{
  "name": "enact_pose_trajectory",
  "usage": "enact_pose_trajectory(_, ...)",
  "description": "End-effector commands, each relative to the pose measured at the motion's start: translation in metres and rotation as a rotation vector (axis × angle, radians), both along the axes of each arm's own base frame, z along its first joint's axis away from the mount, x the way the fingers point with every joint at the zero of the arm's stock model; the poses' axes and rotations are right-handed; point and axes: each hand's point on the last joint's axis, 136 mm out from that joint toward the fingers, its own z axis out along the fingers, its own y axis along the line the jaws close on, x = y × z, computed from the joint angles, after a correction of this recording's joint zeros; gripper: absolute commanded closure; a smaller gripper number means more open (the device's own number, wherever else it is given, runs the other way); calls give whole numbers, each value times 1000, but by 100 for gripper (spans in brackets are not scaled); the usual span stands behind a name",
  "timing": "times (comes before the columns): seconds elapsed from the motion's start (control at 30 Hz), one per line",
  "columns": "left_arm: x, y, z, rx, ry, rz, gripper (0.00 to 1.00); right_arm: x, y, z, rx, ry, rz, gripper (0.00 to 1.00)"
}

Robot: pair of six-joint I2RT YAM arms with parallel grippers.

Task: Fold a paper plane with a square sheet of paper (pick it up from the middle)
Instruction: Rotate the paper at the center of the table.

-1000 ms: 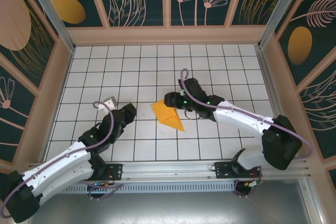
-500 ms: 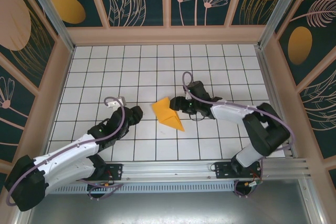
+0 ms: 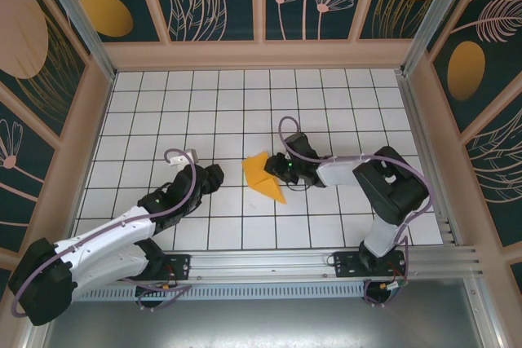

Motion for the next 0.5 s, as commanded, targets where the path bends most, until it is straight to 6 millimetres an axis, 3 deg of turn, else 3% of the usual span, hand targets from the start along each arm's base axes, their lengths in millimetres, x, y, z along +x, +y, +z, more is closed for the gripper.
enact_pose_trajectory(0.0, 6, -6, 13, -15, -33, -12, 44, -11, -17, -10, -5, 66, -253, 76)
enact_pose_trajectory(0.1, 5, -7, 12, -19, -30, -12, 44, -21, -22, -10, 0, 83, -349, 73)
enact_pose_trajectory(0.23, 4, -7, 11, -22, -26, -18, 44, -17, -22, 2, 34, 59, -314, 68)
enact_pose_trajectory(0.3, 3, -7, 11, -21, -26, -22, 44, -13, -23, 21, 34, -5, -264, 64)
enact_pose_trajectory(0.47, 2, -7, 11, -32, -33, -24, 44, -13, -32, 76, -54, -204, -111, 40)
